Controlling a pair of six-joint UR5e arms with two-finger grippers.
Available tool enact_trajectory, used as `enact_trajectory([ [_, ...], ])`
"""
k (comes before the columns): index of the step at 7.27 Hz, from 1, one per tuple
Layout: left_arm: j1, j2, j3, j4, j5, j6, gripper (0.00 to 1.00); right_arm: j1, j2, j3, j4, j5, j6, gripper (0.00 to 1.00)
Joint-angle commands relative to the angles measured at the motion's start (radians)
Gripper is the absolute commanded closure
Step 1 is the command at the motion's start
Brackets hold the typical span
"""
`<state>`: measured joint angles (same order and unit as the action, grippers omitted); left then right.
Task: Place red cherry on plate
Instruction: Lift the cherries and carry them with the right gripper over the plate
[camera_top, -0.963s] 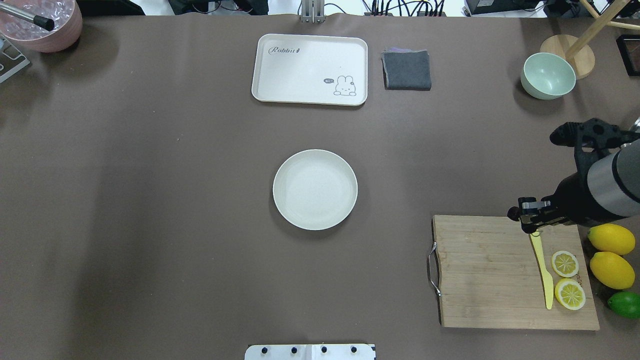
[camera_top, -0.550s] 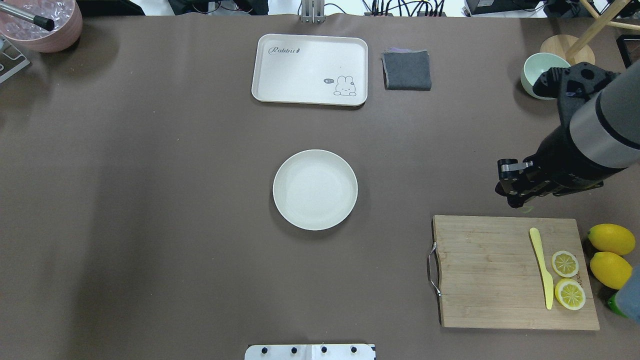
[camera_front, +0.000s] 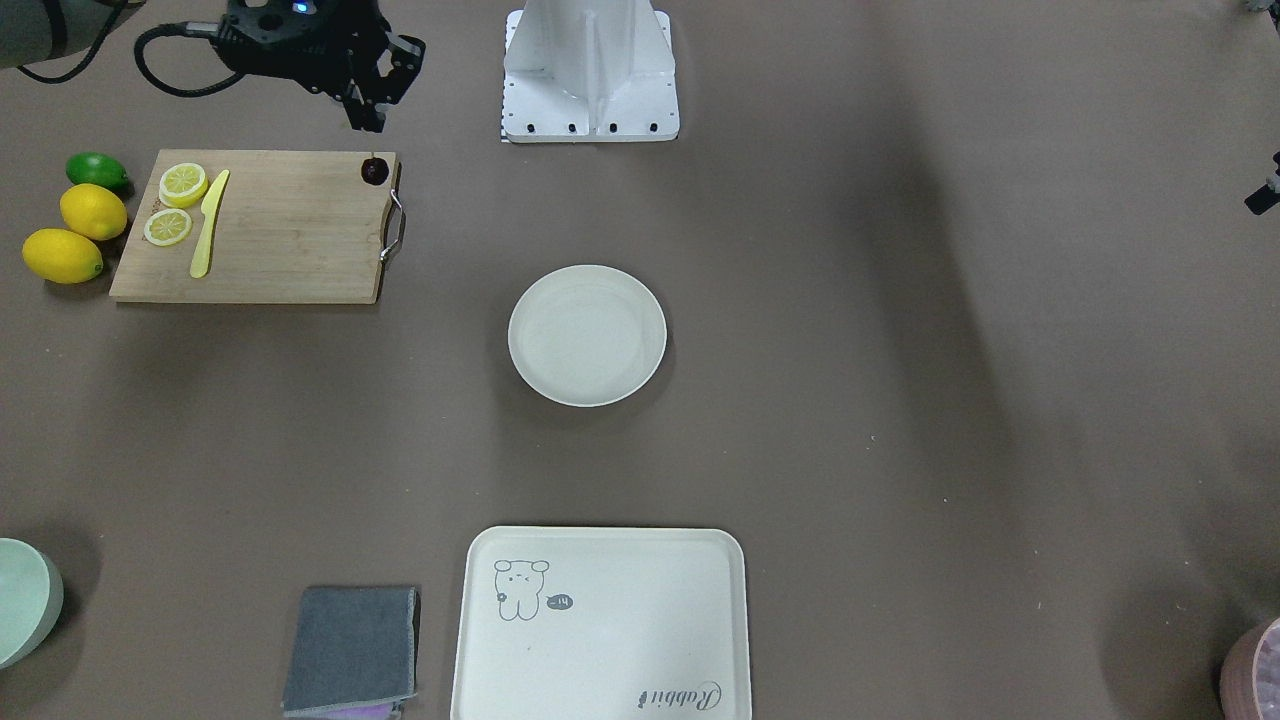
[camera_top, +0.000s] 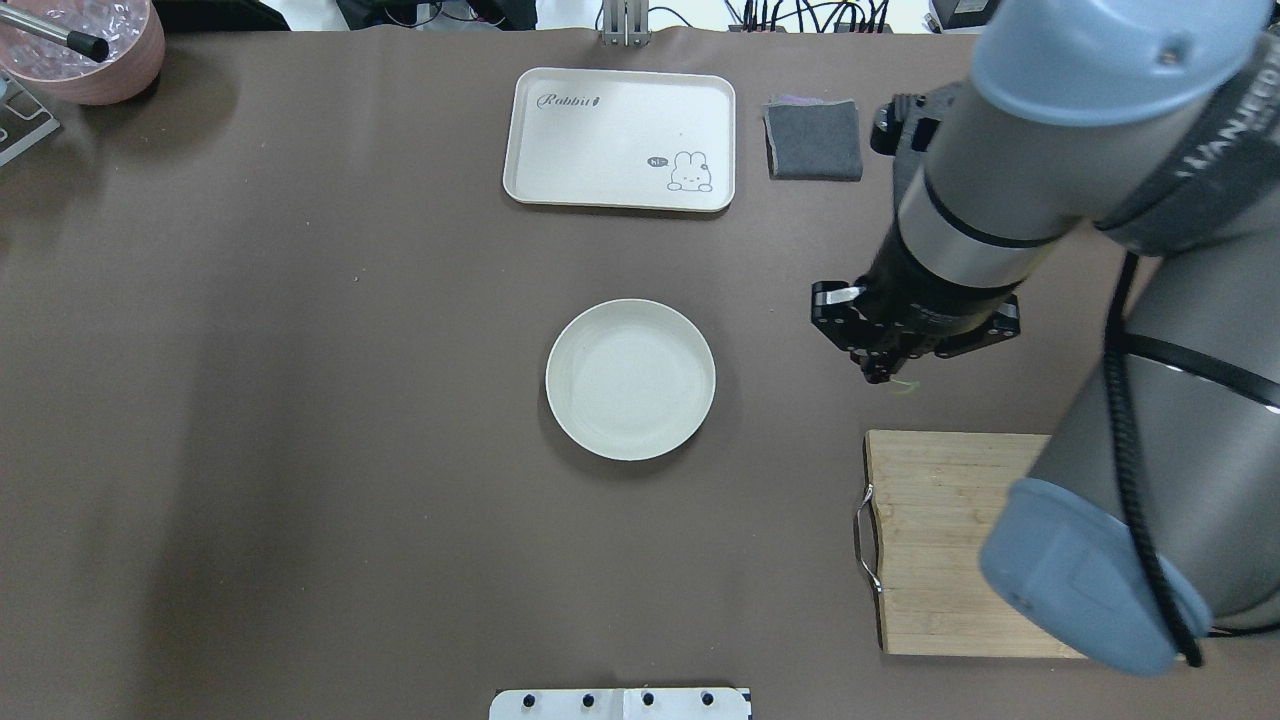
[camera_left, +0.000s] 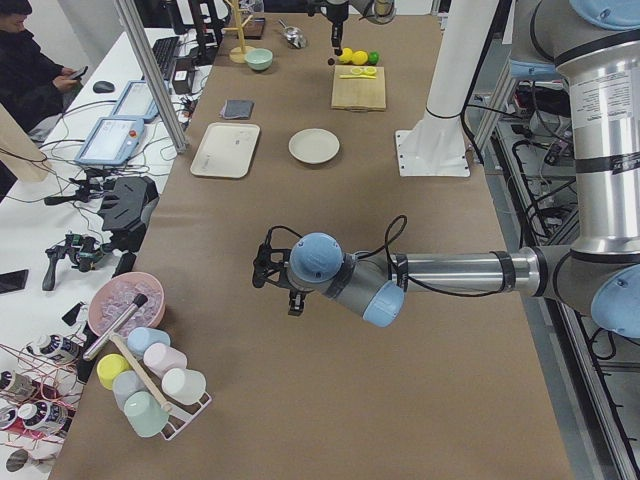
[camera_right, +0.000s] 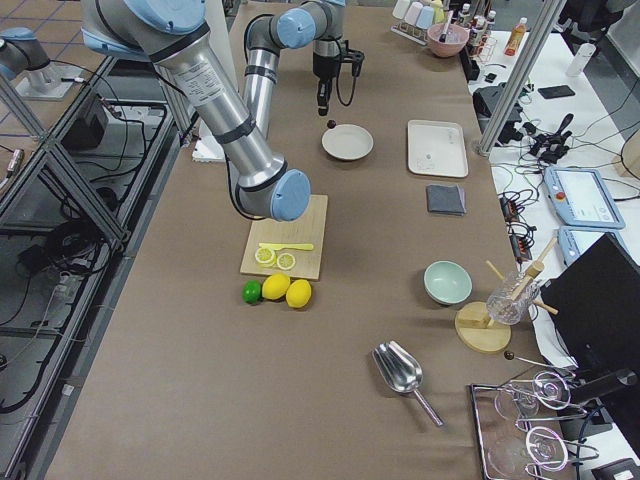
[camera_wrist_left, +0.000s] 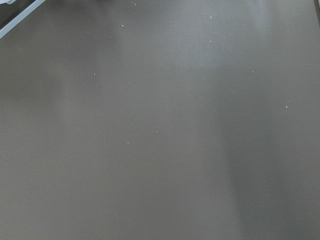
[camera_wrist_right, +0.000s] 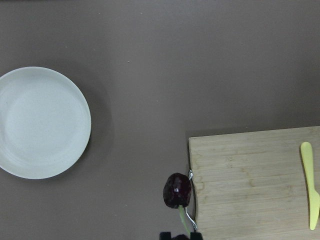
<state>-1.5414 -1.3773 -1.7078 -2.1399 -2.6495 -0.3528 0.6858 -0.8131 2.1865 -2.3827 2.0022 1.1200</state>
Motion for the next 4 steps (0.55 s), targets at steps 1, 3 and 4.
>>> enact_trajectory([
  [1, -0.002, 0.024, -0.001, 0.000, -0.004, 0.002, 0.02, -0.037, 0.150, -0.184, 0.005, -0.040, 0.003, 1.00],
  [3, 0.007, 0.026, 0.010, 0.002, 0.006, 0.002, 0.02, -0.084, 0.233, -0.334, 0.104, -0.065, 0.003, 1.00],
  [4, 0.007, 0.024, 0.010, 0.002, 0.006, 0.000, 0.02, -0.097, 0.236, -0.396, 0.179, -0.086, 0.004, 1.00],
])
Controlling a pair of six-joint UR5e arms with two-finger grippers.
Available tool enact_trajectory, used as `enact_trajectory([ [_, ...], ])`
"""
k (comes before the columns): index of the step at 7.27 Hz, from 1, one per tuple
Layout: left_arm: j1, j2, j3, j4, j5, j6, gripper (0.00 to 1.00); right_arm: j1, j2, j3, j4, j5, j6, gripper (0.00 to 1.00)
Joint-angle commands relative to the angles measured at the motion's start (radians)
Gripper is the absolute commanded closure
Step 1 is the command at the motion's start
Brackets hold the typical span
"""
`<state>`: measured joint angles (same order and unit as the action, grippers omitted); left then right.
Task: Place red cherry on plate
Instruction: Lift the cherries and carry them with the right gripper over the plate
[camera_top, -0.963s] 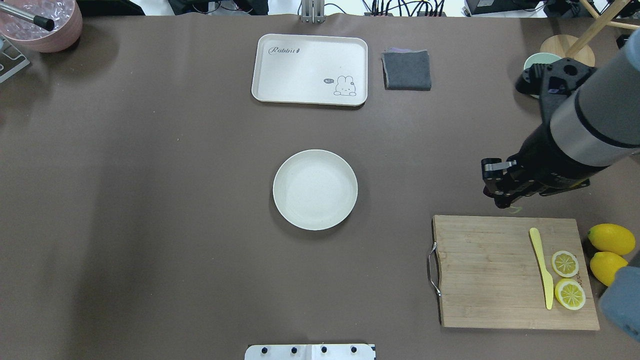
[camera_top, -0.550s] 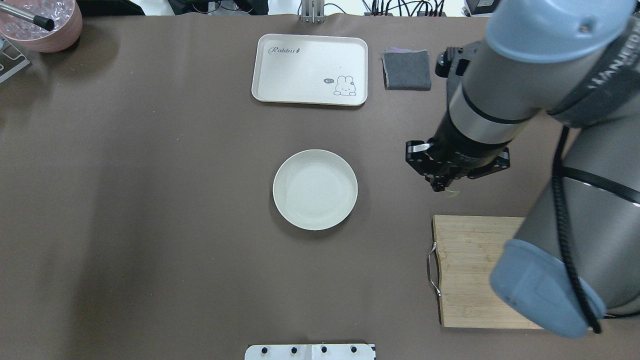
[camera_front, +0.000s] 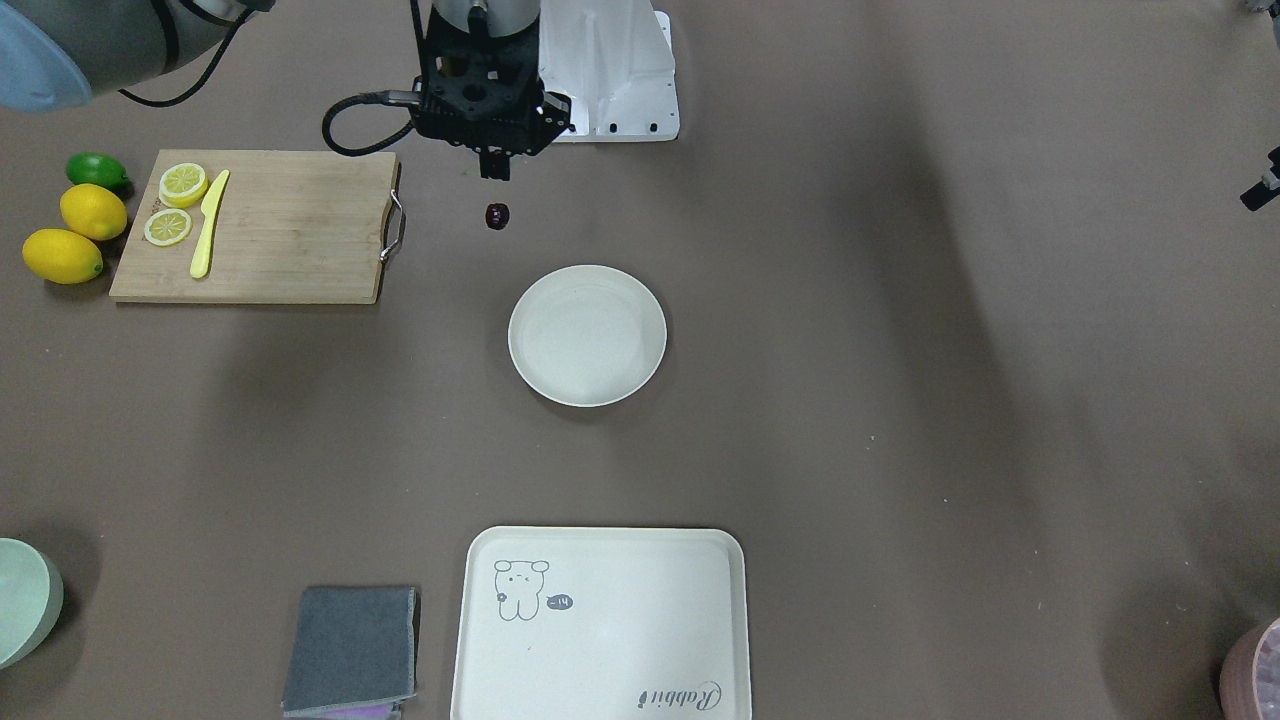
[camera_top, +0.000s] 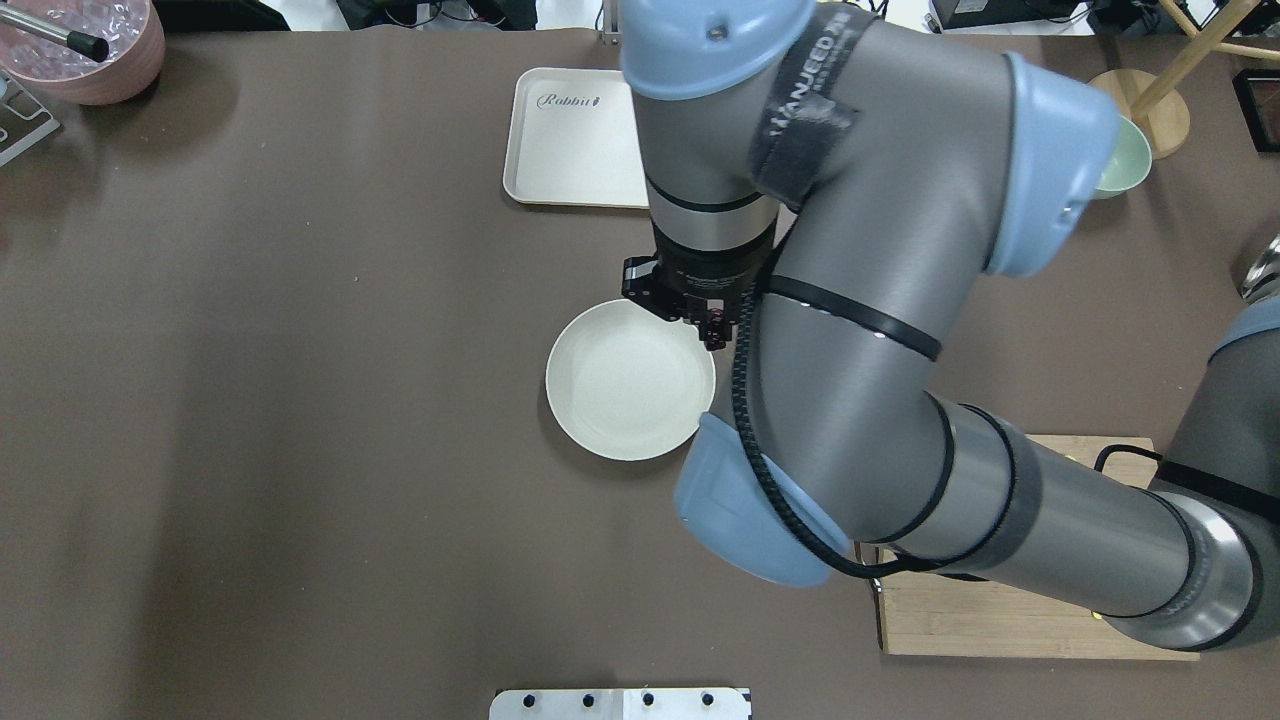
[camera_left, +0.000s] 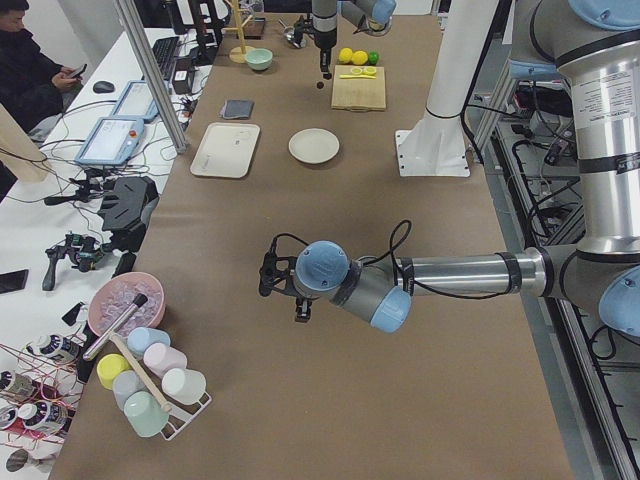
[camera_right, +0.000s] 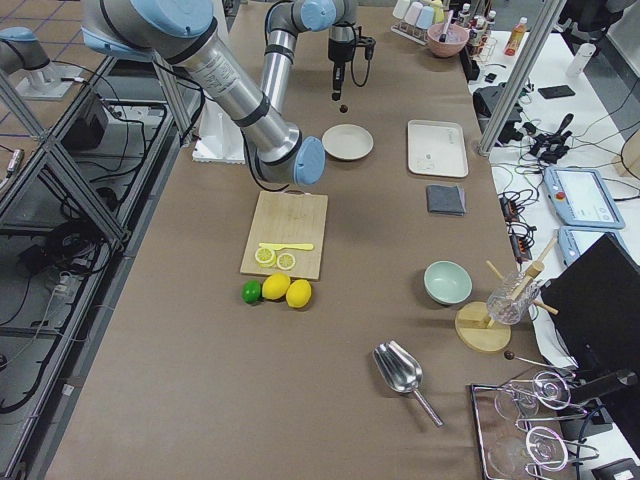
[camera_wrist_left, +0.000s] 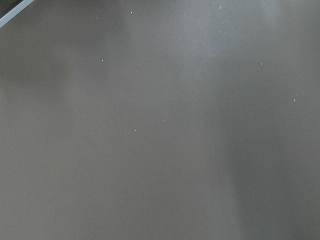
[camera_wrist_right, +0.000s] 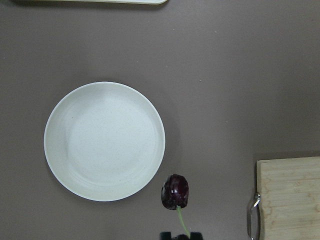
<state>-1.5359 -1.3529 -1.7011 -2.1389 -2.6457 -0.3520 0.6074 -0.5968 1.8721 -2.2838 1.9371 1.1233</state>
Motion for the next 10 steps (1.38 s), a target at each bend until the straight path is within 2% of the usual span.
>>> enact_trajectory([
  [1, 0.003, 0.001, 0.011, 0.002, 0.003, -0.001, 0.02, -0.029, 0.020, -0.149, 0.152, -0.042, 0.003, 1.00],
  [2, -0.004, 0.000, 0.012, 0.002, 0.003, -0.001, 0.02, -0.046, 0.035, -0.210, 0.200, -0.073, 0.032, 1.00],
  [3, -0.006, 0.000, 0.014, 0.011, 0.003, -0.002, 0.02, -0.049, 0.084, -0.311, 0.245, -0.082, 0.041, 1.00],
  [5, -0.013, 0.000, 0.020, 0.024, 0.003, -0.001, 0.02, -0.083, 0.089, -0.399, 0.331, -0.134, 0.041, 1.00],
  [6, -0.029, 0.005, 0.021, 0.024, 0.003, -0.001, 0.02, -0.099, 0.078, -0.462, 0.421, -0.156, 0.041, 1.00],
  [8, -0.039, 0.015, 0.023, 0.024, 0.004, 0.001, 0.02, -0.130, 0.031, -0.478, 0.492, -0.205, 0.041, 1.00],
  [10, -0.039, 0.015, 0.027, 0.022, 0.006, 0.004, 0.02, -0.139, 0.009, -0.476, 0.504, -0.210, 0.041, 1.00],
])
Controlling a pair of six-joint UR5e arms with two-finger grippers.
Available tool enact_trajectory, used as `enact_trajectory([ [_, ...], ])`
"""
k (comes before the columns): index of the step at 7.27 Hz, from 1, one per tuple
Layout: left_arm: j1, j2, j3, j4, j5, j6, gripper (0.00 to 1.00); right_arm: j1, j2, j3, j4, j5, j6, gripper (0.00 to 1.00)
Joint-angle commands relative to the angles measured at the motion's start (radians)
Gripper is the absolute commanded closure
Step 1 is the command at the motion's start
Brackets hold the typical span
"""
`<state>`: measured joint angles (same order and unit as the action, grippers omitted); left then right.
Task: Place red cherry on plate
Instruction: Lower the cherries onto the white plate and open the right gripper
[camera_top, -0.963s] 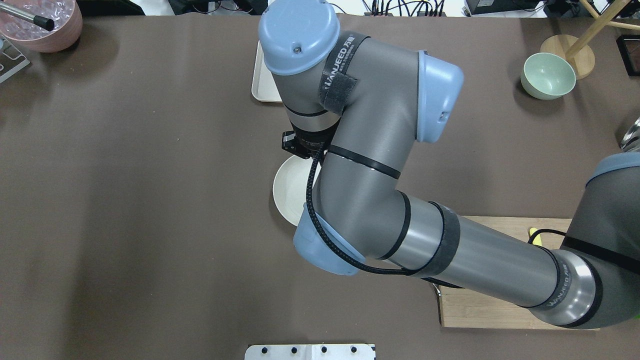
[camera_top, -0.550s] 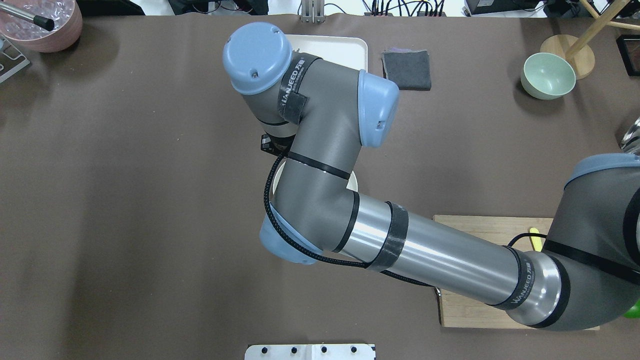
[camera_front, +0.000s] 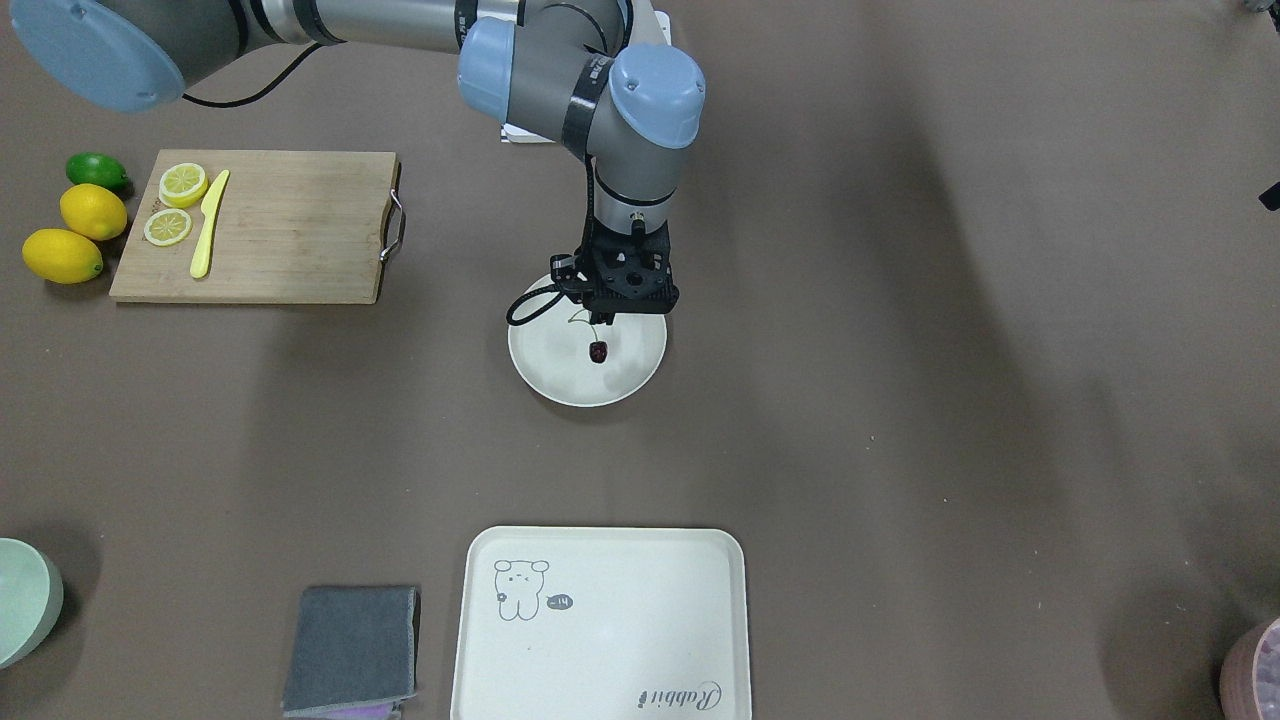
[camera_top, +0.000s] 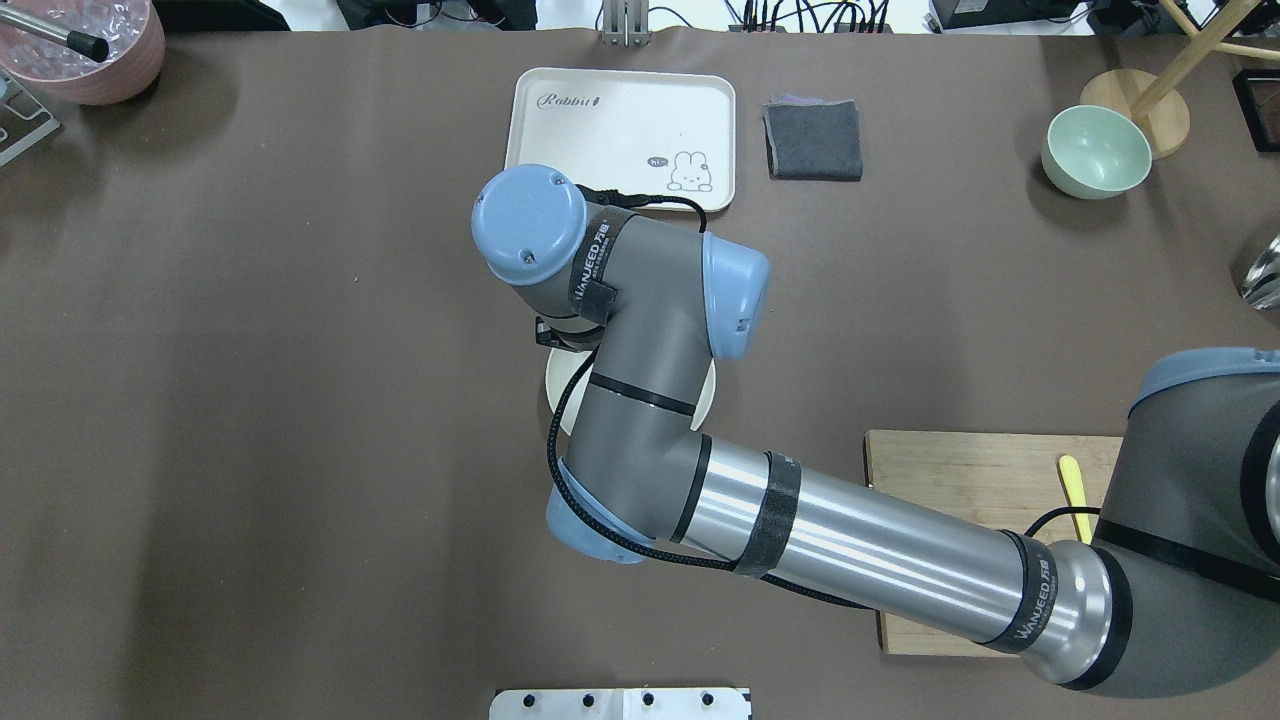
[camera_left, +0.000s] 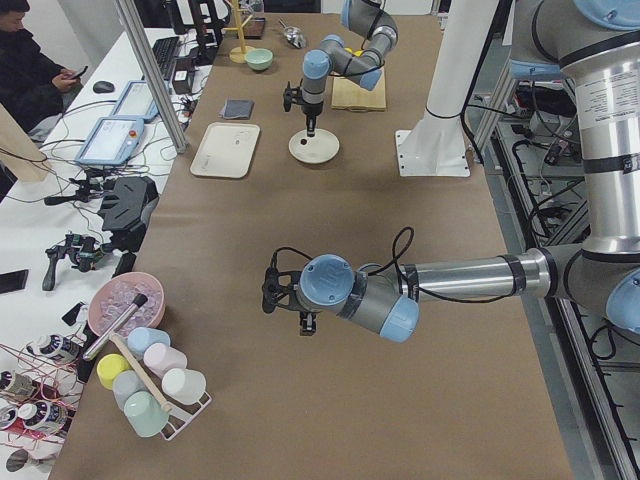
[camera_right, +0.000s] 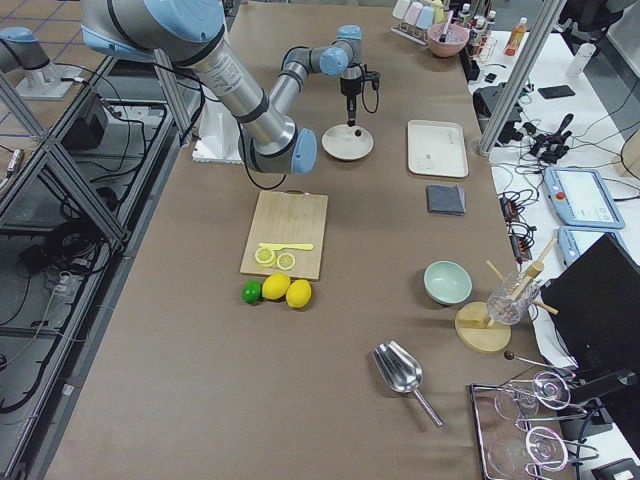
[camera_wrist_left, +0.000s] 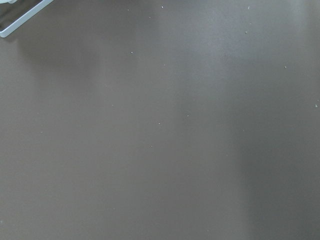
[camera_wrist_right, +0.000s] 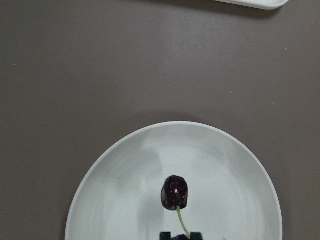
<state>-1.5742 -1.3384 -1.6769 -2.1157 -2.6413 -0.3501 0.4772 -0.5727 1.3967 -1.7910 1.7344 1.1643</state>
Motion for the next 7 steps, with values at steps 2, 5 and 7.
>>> enact_trajectory([
  [2, -0.003, 0.001, 0.003, -0.001, 0.001, 0.003, 0.02, -0.028, -0.047, 0.005, 0.054, -0.033, 0.000, 1.00],
  [5, -0.006, 0.008, 0.003, -0.001, 0.001, 0.006, 0.02, -0.038, -0.058, 0.012, 0.070, -0.039, 0.008, 0.21],
  [7, -0.006, 0.008, -0.001, -0.001, 0.000, 0.006, 0.02, -0.038, -0.059, 0.056, 0.058, -0.043, 0.026, 0.00],
])
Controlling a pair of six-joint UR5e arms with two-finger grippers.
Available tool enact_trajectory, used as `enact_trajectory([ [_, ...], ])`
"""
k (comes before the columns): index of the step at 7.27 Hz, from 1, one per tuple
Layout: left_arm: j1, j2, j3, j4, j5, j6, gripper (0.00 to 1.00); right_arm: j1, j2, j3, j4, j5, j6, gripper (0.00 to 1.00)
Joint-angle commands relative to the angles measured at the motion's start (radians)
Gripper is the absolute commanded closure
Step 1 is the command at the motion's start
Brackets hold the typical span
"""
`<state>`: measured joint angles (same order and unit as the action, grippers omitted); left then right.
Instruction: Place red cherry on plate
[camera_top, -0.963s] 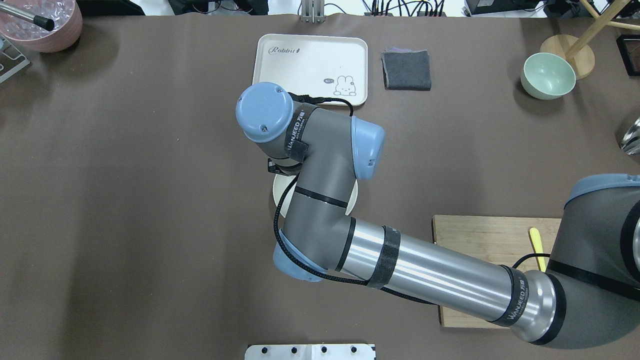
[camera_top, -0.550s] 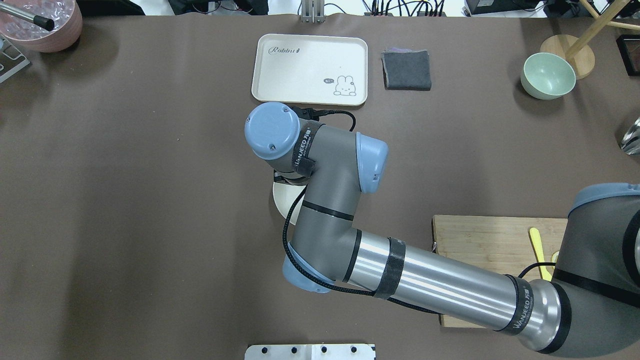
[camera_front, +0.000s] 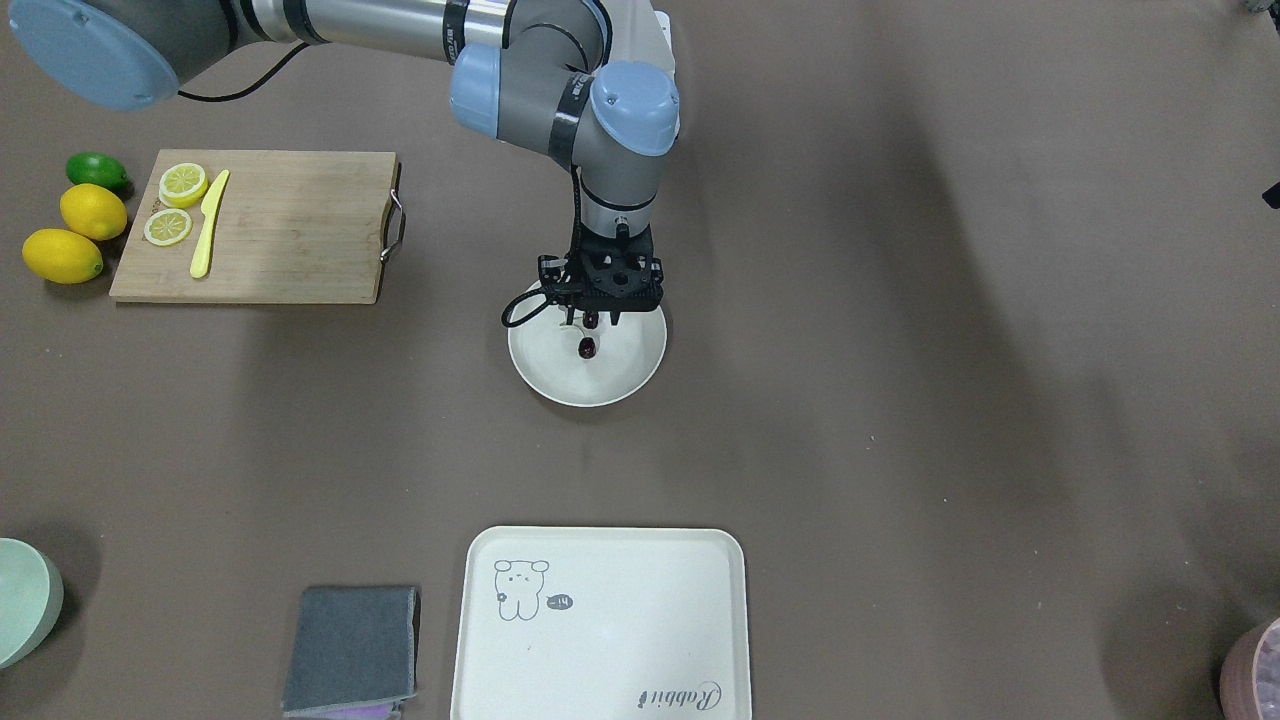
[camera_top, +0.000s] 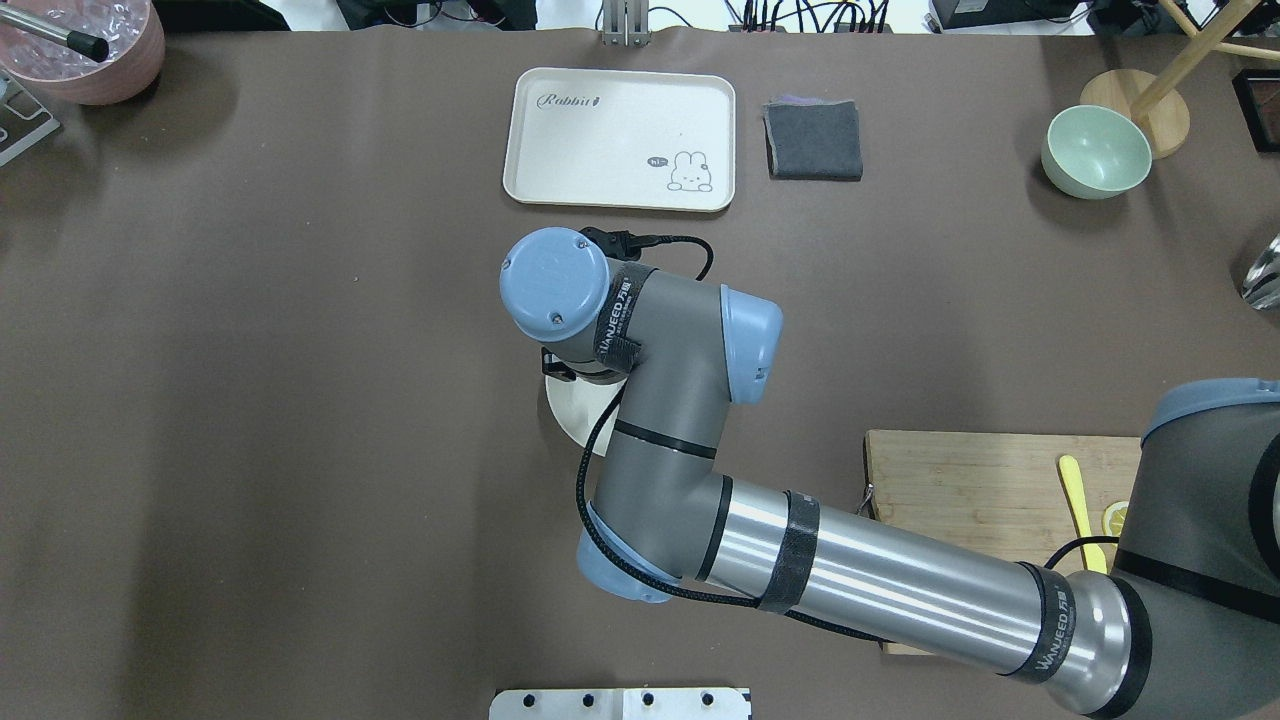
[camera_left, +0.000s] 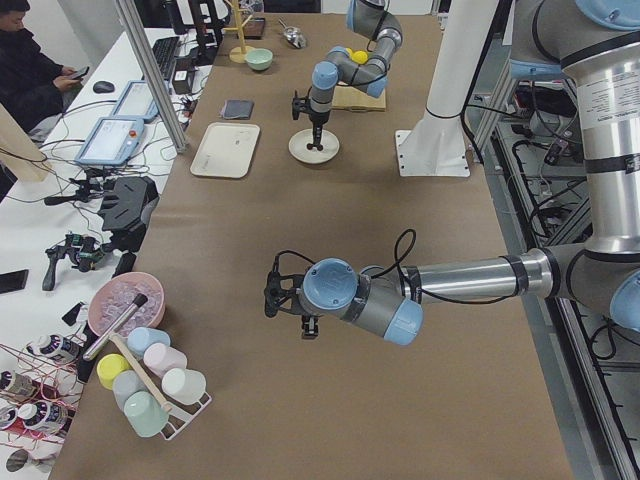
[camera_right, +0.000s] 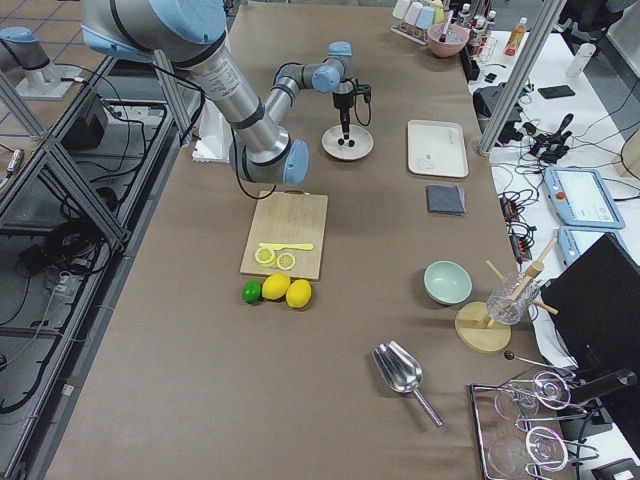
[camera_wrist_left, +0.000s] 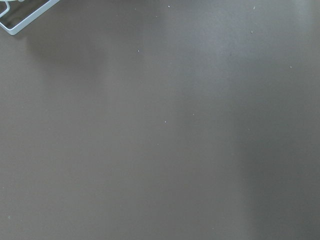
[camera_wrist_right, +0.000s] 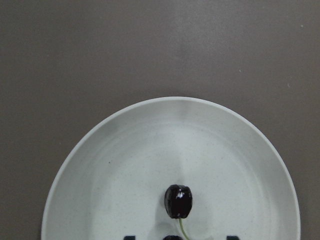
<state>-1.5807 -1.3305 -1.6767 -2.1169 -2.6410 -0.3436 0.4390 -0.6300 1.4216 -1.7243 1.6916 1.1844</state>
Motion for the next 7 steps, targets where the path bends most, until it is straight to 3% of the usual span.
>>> enact_trajectory([
  [1, 0.001, 0.002, 0.002, 0.000, -0.001, -0.001, 0.02, 0.001, -0.063, 0.140, -0.029, 0.006, -0.005, 0.00],
  [2, 0.001, 0.001, 0.002, 0.000, -0.001, 0.000, 0.02, 0.016, -0.145, 0.310, -0.103, 0.026, -0.029, 0.00],
  [4, 0.007, 0.002, 0.005, 0.000, 0.003, 0.003, 0.02, 0.119, -0.279, 0.507, -0.181, 0.119, -0.163, 0.00],
  [7, 0.013, 0.022, -0.001, -0.002, 0.001, 0.060, 0.02, 0.404, -0.481, 0.592, -0.181, 0.322, -0.430, 0.00],
])
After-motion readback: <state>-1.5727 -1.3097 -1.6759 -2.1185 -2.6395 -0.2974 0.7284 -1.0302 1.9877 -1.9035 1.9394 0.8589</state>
